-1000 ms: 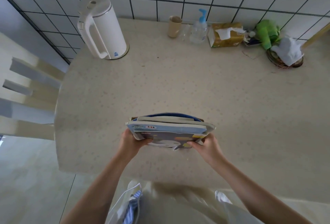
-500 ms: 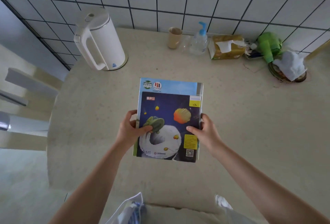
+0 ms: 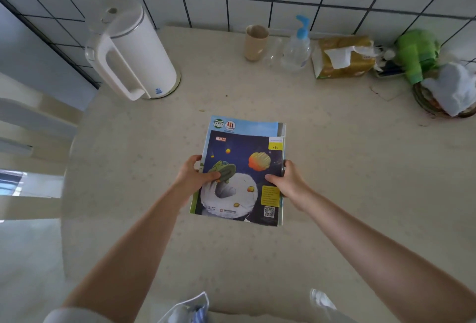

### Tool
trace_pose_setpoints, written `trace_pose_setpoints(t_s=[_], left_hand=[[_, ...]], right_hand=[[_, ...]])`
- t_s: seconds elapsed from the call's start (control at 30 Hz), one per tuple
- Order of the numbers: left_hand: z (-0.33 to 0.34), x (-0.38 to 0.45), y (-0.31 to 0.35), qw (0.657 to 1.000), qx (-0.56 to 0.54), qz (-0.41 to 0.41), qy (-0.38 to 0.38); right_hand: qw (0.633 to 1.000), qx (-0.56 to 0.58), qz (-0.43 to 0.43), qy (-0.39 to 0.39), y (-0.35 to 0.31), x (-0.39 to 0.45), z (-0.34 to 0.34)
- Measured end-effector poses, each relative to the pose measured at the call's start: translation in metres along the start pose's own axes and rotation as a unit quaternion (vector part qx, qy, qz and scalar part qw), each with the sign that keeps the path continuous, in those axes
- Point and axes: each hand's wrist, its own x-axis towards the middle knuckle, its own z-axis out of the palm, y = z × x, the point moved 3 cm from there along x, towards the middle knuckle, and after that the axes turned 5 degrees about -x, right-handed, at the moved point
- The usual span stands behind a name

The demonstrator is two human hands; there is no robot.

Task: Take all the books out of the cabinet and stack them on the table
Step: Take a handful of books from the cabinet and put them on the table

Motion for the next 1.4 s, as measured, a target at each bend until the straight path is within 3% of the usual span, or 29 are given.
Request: trace_pose_setpoints(t_s=[0.2,0.57,0.7,0.8,0.97,1.23,1.4], left_hand=[[0.007,0.005,-0.005,1.0,0.014,0.0,0.005],[0.004,-0.016,-0.002,0.978,0.187,0.067,0.058],[0.0,-0.033,-0.001,0.958,0.249,0.122,0.08],[0.005,-0.052,0.001,0.936,0.268,0.212,0.087],[0.04,-0.09,-0.001,0.918,0.243,0.314,-0.019],[0.112,-0.149,-0.035,0.89,0.239,0.357,-0.154],[0.162,-0.199,-0.062,0.835,0.283,0.387,-0.27]], right_hand=[[0.998,-0.052,-0.015,0.011,-0.001,0.006,0.005],[0.995,-0.084,-0.052,0.022,-0.001,-0.023,-0.006],[0.99,-0.103,-0.087,0.031,0.011,-0.051,-0.006],[0.989,-0.097,-0.102,0.043,0.017,-0.075,-0.004],[0.985,-0.07,-0.108,0.113,0.045,-0.124,-0.002],[0.968,-0.058,-0.051,0.237,0.133,-0.217,-0.007],[0.944,-0.012,0.015,0.33,0.202,-0.295,-0.004]])
